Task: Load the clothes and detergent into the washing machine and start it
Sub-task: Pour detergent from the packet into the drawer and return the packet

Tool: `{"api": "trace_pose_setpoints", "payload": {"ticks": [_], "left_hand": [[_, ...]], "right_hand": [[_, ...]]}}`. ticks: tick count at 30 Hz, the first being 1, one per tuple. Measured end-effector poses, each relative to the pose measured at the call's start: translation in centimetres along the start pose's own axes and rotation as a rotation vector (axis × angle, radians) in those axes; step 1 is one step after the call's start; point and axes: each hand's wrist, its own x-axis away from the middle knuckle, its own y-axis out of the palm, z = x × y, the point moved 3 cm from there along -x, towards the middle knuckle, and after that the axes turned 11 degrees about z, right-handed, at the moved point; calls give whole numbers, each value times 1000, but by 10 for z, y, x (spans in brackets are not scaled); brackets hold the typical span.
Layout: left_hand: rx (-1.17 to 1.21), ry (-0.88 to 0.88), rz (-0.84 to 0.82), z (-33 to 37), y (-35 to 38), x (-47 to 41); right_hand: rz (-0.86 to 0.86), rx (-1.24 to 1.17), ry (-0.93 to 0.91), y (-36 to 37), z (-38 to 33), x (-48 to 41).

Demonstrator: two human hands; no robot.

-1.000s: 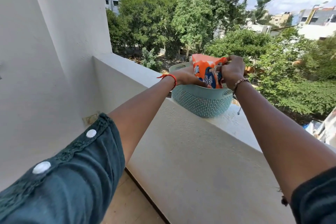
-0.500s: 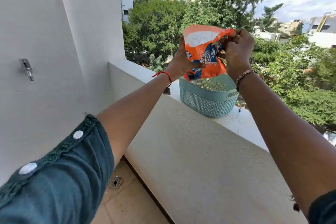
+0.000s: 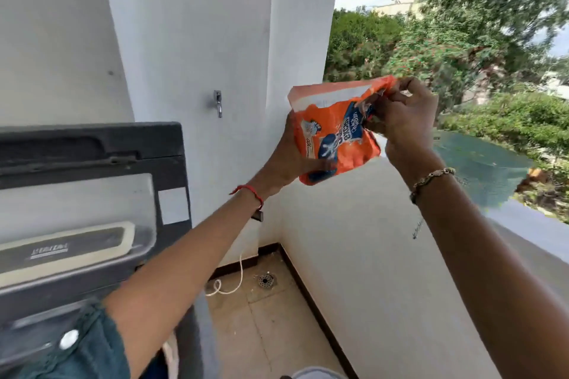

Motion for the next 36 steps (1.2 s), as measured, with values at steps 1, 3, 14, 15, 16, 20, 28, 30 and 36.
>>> {"api": "trace_pose_setpoints", "payload": {"ticks": [1,3,14,15,16,20,28,30,36], "left_hand": [[5,-43,12,-9,-26,23],[-11,-150,72,-27,-81,70],[134,-593,442,-97,-267,285],[158,-618,465,-102,-273,296],[185,-647,489,-107,-278,305],[302,-711,553,-121,-289,325],[532,-808,573,-144,-286,327],[611,-815,596,-149,-281,326],[786,-887,754,-166,-279,321]], "right_hand": [[-46,3,48,17,8,26],[-129,13,147,49,28,80],[-417,152,390,160,135,289],[-450,161,404,162,142,298],[-479,180,424,162,148,306],[-450,297,592,146,182,336],[-539,-34,1127,153,212,406],[-442,-48,1101,159,217,404],[-347,92,972,167,231,382]]}}
